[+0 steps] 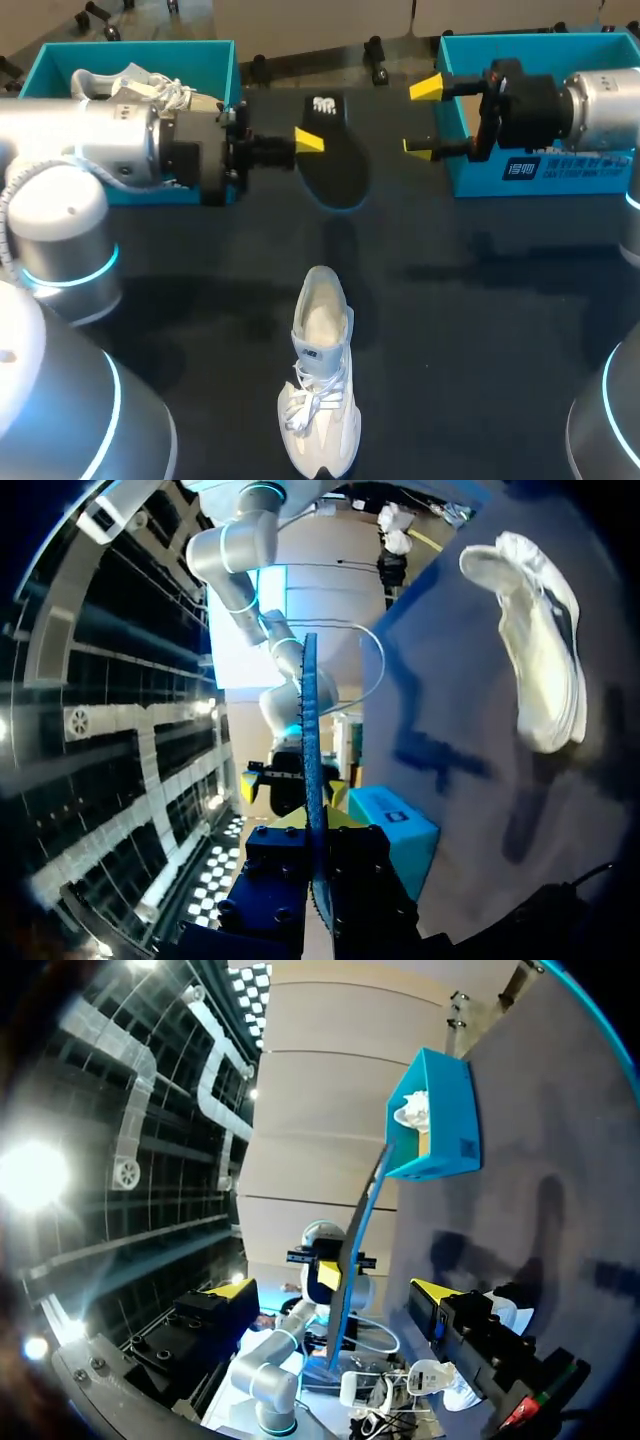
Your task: Take the shoe out of the shoebox, open the shoe tongue, remove and reinsert the insole, then place the shoe into the shoebox
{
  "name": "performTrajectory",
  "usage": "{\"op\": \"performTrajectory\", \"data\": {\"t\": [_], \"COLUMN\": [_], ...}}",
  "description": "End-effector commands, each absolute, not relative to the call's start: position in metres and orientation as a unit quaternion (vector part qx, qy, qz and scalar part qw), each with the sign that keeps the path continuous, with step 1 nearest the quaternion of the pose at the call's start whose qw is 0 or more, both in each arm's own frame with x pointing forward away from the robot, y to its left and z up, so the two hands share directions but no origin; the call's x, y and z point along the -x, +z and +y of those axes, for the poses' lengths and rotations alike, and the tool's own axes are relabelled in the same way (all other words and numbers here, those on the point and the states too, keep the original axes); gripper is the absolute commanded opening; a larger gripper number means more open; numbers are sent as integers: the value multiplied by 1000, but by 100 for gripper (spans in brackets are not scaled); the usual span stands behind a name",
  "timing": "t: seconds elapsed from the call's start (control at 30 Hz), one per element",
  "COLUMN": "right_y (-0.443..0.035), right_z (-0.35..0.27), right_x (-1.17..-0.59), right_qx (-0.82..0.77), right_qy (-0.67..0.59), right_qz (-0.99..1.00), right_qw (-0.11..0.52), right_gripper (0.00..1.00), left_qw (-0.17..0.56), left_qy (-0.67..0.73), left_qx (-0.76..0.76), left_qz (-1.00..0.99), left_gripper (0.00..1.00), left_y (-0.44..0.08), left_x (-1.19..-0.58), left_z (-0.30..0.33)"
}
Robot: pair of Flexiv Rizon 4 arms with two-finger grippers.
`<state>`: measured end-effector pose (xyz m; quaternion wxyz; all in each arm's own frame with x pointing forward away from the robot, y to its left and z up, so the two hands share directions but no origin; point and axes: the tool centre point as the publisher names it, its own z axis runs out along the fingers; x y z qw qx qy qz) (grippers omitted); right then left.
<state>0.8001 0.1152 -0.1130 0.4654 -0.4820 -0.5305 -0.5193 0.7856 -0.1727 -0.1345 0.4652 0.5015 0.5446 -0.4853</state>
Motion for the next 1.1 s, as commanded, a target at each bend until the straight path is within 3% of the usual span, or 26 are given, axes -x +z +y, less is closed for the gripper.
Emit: {"op": "performTrajectory", "data": {"t": [0.03,0.33,0.57,1.1], "right_y": [-113,-113,-113,-113], "right_z": [116,116,116,116], "right_x": [-799,-799,-799,-799], "right_qx": [483,483,483,483], "right_qy": [-520,-520,-520,-520], "right_qz": [-530,-530,-530,-530], "right_qw": [464,464,464,464], "right_gripper": [100,100,100,100], "left_qw": [401,182,114,112], "left_qy": [-491,-533,-562,-562], "left_qx": [-502,-400,-314,-314], "left_qz": [588,723,757,757], "left_gripper": [0,0,0,0], "left_y": [-132,-131,-136,-137], "left_x": [-786,-790,-775,-772], "left_z": [-151,-143,-140,-140]}}
